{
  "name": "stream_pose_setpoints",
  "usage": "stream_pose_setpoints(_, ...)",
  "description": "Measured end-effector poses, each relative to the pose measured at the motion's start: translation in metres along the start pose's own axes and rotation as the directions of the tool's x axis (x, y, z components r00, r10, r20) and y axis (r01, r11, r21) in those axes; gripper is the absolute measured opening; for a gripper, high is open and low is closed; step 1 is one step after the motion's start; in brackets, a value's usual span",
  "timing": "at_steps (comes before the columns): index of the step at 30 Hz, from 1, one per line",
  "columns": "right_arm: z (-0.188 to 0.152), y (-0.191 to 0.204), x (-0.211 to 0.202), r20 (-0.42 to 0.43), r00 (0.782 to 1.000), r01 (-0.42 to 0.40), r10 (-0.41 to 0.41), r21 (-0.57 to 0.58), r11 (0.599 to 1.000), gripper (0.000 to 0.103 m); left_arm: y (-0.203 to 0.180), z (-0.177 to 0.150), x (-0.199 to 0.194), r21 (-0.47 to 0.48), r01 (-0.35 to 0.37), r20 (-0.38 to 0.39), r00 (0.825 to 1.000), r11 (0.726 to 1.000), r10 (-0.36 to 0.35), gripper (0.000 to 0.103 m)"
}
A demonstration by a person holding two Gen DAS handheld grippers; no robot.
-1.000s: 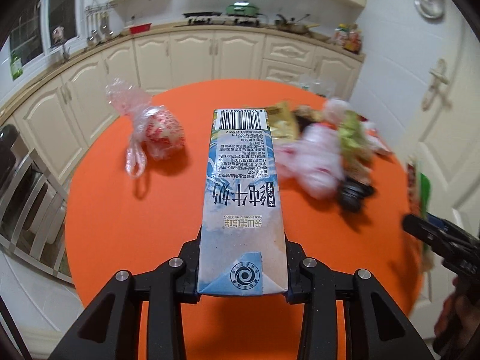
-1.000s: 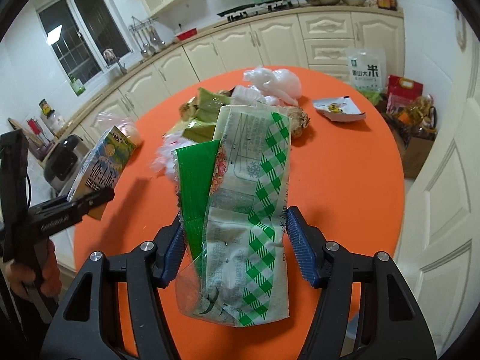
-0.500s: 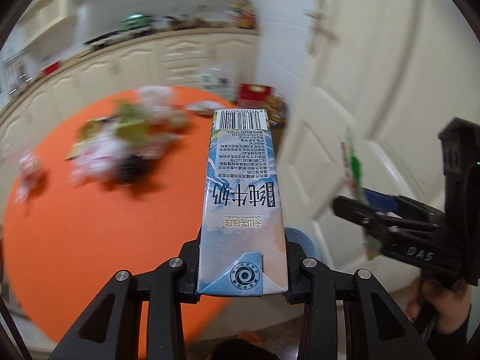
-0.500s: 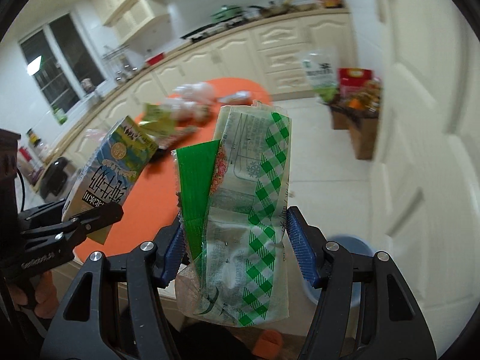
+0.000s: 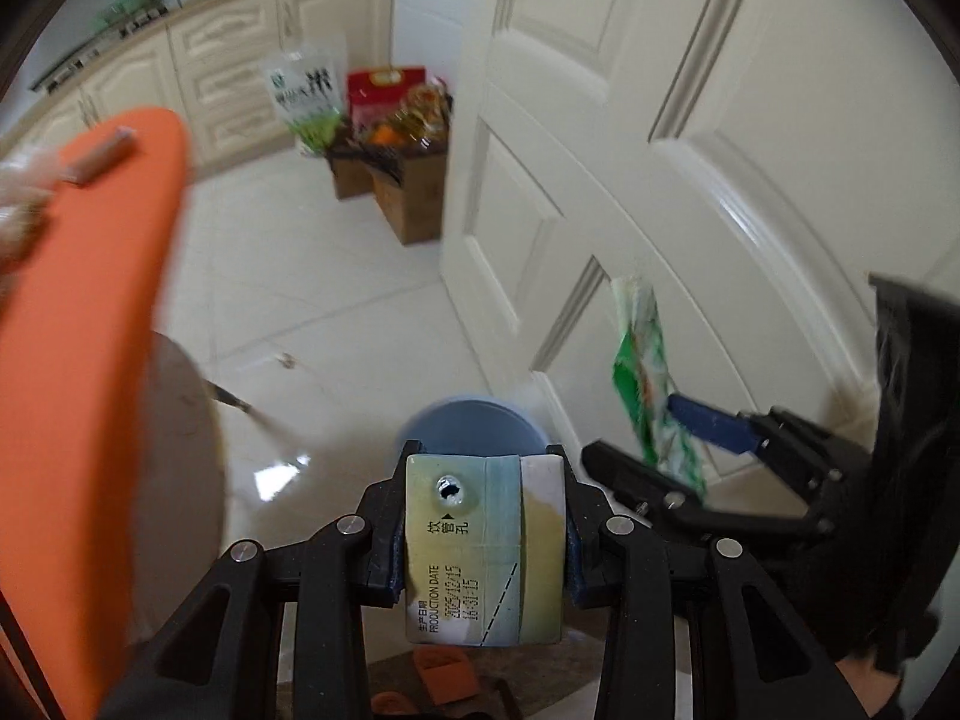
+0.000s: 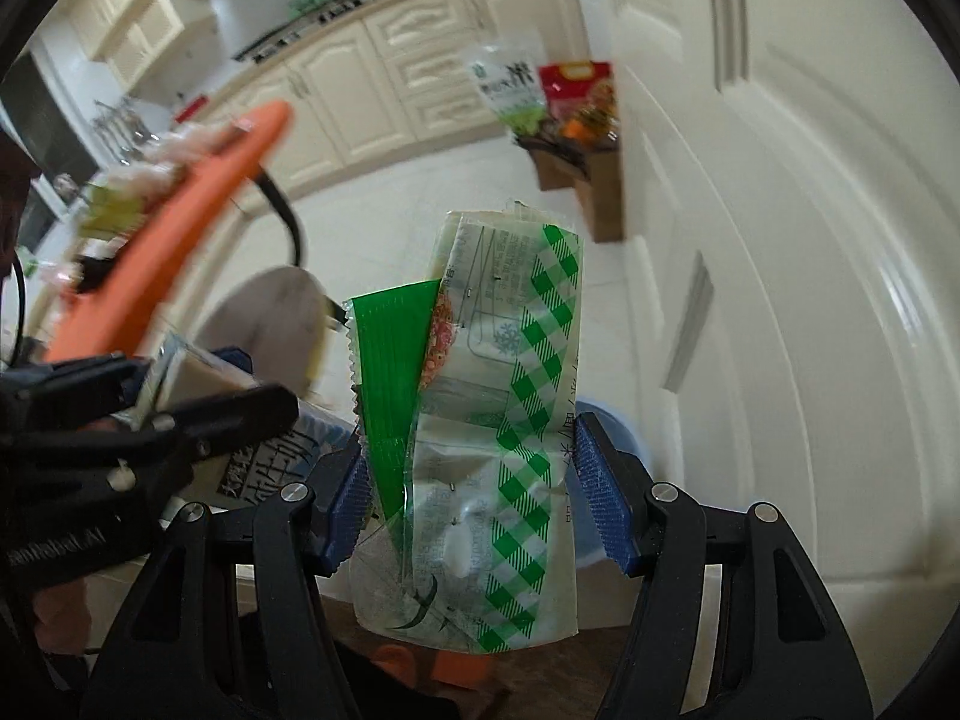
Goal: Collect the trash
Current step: 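Carry both items to the blue bin and open both tools to drop them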
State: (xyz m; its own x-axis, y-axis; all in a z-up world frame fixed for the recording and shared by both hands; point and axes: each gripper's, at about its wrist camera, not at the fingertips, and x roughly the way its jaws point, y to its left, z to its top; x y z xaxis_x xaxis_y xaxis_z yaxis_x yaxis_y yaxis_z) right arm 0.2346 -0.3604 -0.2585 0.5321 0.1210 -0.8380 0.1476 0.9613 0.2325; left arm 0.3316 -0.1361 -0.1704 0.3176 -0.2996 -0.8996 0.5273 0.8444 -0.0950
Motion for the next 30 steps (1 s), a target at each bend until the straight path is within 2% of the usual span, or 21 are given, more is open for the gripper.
stream_pose_setpoints(2, -0.006, -0.01, 0.015, -0.025, 1.0, 0.014, -0.014, -0.002, 1.0, 0.06, 0.004, 0.015, 0.022, 0.008, -0.005, -0.036, 0.999, 1.0, 0.005, 0.035)
stream_pose_setpoints(4, -0.007, -0.018, 0.028, -0.043, 0.999, 0.011, -0.01, 0.016, 1.0, 0.06, 0.0, 0.03, 0.04, -0.003, -0.006, -0.062, 0.998, 1.0, 0.006, 0.04)
stream_pose_setpoints(6, -0.008, -0.026, 0.038, -0.059, 0.998, 0.009, -0.007, 0.038, 0.999, 0.06, 0.007, 0.039, 0.05, -0.025, -0.01, -0.059, 0.998, 1.0, 0.009, 0.055)
stream_pose_setpoints(8, -0.008, -0.032, 0.046, -0.074, 0.997, 0.003, 0.001, 0.06, 0.998, 0.06, 0.018, 0.05, 0.055, -0.037, -0.023, -0.044, 0.999, 0.999, 0.021, 0.062)
stream_pose_setpoints(13, -0.013, -0.039, 0.054, -0.086, 0.996, -0.012, 0.018, 0.078, 0.997, 0.061, 0.032, 0.066, 0.057, -0.028, -0.079, -0.004, 0.997, 0.996, 0.079, 0.062)
stream_pose_setpoints(16, -0.013, -0.04, 0.054, -0.078, 0.996, -0.024, 0.031, 0.078, 0.997, 0.063, 0.033, 0.064, 0.045, -0.026, -0.114, 0.025, 0.993, 0.993, 0.115, 0.062)
stream_pose_setpoints(18, -0.009, -0.038, 0.051, -0.066, 0.998, -0.013, 0.017, 0.066, 0.998, 0.075, 0.043, 0.07, 0.031, -0.032, -0.141, 0.06, 0.988, 0.989, 0.143, 0.062)
stream_pose_setpoints(20, -0.005, -0.032, 0.042, -0.043, 0.999, 0.005, -0.002, 0.053, 0.999, 0.081, 0.045, 0.071, 0.02, -0.035, -0.141, 0.087, 0.986, 0.989, 0.144, 0.063)
stream_pose_setpoints(23, 0.003, -0.02, 0.025, -0.006, 1.0, 0.017, -0.017, 0.032, 0.999, 0.083, 0.06, 0.071, -0.008, -0.053, -0.14, 0.139, 0.979, 0.989, 0.146, 0.063)
stream_pose_setpoints(25, 0.007, -0.008, 0.01, 0.021, 1.0, 0.015, -0.016, 0.019, 1.0, 0.084, 0.06, 0.052, -0.029, -0.045, -0.161, 0.18, 0.969, 0.986, 0.166, 0.063)
stream_pose_setpoints(28, 0.008, 0.015, -0.017, 0.064, 0.998, 0.002, -0.002, 0.0, 1.0, 0.086, 0.074, 0.045, -0.062, -0.051, -0.175, 0.237, 0.954, 0.983, 0.182, 0.067)
stream_pose_setpoints(30, 0.011, 0.031, -0.032, 0.093, 0.996, -0.002, 0.004, -0.021, 1.0, 0.098, 0.078, 0.027, -0.082, -0.067, -0.174, 0.272, 0.944, 0.982, 0.186, 0.068)
